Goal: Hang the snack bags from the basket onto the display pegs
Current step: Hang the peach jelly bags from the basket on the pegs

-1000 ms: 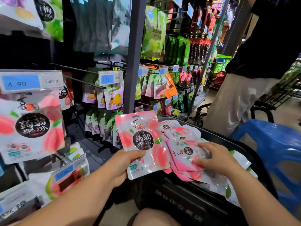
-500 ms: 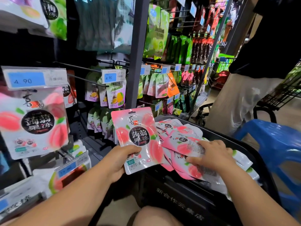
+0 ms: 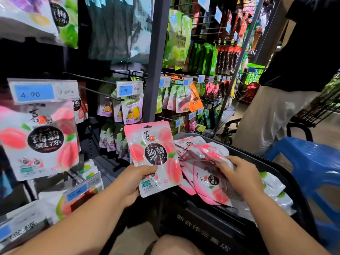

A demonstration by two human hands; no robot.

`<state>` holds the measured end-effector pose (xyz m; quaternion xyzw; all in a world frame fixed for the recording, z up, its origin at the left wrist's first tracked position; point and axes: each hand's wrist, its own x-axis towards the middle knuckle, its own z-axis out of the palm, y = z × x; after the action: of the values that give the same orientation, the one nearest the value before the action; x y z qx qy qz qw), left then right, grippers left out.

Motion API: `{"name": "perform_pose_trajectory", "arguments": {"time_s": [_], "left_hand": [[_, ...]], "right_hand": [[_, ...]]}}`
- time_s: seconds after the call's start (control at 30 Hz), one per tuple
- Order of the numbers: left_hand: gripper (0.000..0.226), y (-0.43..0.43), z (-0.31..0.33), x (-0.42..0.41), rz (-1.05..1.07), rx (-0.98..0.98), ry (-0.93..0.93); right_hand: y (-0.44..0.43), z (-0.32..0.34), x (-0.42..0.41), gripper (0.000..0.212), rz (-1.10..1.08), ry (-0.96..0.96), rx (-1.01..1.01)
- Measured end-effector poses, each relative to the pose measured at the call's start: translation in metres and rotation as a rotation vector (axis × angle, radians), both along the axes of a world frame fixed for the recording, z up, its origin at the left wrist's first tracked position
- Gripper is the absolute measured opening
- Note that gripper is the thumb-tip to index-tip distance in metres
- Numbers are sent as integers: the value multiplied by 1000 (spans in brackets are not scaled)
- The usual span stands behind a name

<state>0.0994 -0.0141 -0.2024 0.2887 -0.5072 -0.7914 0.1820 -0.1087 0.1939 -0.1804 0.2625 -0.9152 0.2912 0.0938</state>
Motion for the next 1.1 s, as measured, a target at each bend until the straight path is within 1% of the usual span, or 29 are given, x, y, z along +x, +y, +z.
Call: {"name": "perform_pose_trajectory", "arguments": {"time_s": [0.03, 0.07, 0.13, 0.17, 0.2, 0.27, 0.33, 0.37, 0.4, 0.43, 0.5, 0.53, 0.57, 0.63, 0.67, 0.7, 0.73, 0.8, 0.83, 0.9, 0.93, 1.0, 1.03, 1.07, 1.1], "left_hand": [[9, -1, 0, 0, 0, 3, 4], [10, -1, 0, 0, 4, 2, 7], [16, -2, 2, 1, 11, -2, 12], [19, -2, 2, 1, 16, 0, 11], [22, -3, 3, 1, 24, 2, 10], [22, -5, 3, 2, 42, 14, 12], [18, -4, 5, 4, 42, 35, 47], [17, -3, 6, 5, 47, 49, 56], [18, -2, 8, 6, 61, 59, 66], [25, -1, 11, 8, 78, 62, 78], [55, 1, 17, 11, 100, 53, 92], [64, 0, 20, 14, 98, 26, 90], [59, 0, 21, 17, 102, 1, 88], [26, 0, 24, 24, 117, -18, 103], [18, 0, 26, 27, 131, -35, 104], [18, 1, 30, 31, 146, -59, 94], [23, -1, 28, 35, 163, -87, 78], [36, -6, 30, 44, 205, -142, 69], [42, -8, 33, 49, 218, -167, 71], [60, -17, 39, 59, 229, -223, 38], [65, -20, 43, 65, 225, -255, 18], [60, -29, 48, 77, 245, -338, -18], [66, -32, 53, 83, 277, -376, -45], [77, -34, 56, 90, 297, -409, -79], [83, -38, 58, 97, 304, -415, -97]], "right_hand": [[-1, 0, 1, 20, -1, -29, -111], [-2, 0, 1, 20, 4, -54, -220], [-6, 3, 1, 31, 18, -136, -430], [-9, 8, 4, 38, 38, -217, -536], [-12, 14, 7, 40, 69, -327, -642], [-21, 22, 14, 28, 163, -620, -825], [-33, 27, 24, 25, 245, -902, -915], [-39, 25, 26, 25, 279, -986, -930], [-45, 24, 29, 26, 294, -1043, -936], [-50, 23, 33, 26, 304, -1087, -938], [-61, 22, 43, 31, 352, -1171, -945], [-68, 21, 47, 38, 379, -1213, -947], [-75, 19, 52, 48, 395, -1247, -946], [-88, 19, 65, 63, 425, -1291, -932], [-92, 19, 71, 65, 440, -1314, -922], [-96, 19, 76, 65, 487, -1344, -902], [-98, 20, 83, 62, 556, -1362, -871], [-101, 22, 93, 53, 666, -1343, -798], [-102, 22, 97, 55, 713, -1317, -755], [-109, 21, 104, 65, 809, -1257, -638], [-114, 18, 104, 67, 837, -1230, -597], [-124, 18, 107, 69, 873, -1186, -511], [-129, 20, 111, 67, 885, -1158, -472], [-134, 19, 113, 62, 895, -1135, -444], [-140, 19, 116, 56, 910, -1119, -424]]}}
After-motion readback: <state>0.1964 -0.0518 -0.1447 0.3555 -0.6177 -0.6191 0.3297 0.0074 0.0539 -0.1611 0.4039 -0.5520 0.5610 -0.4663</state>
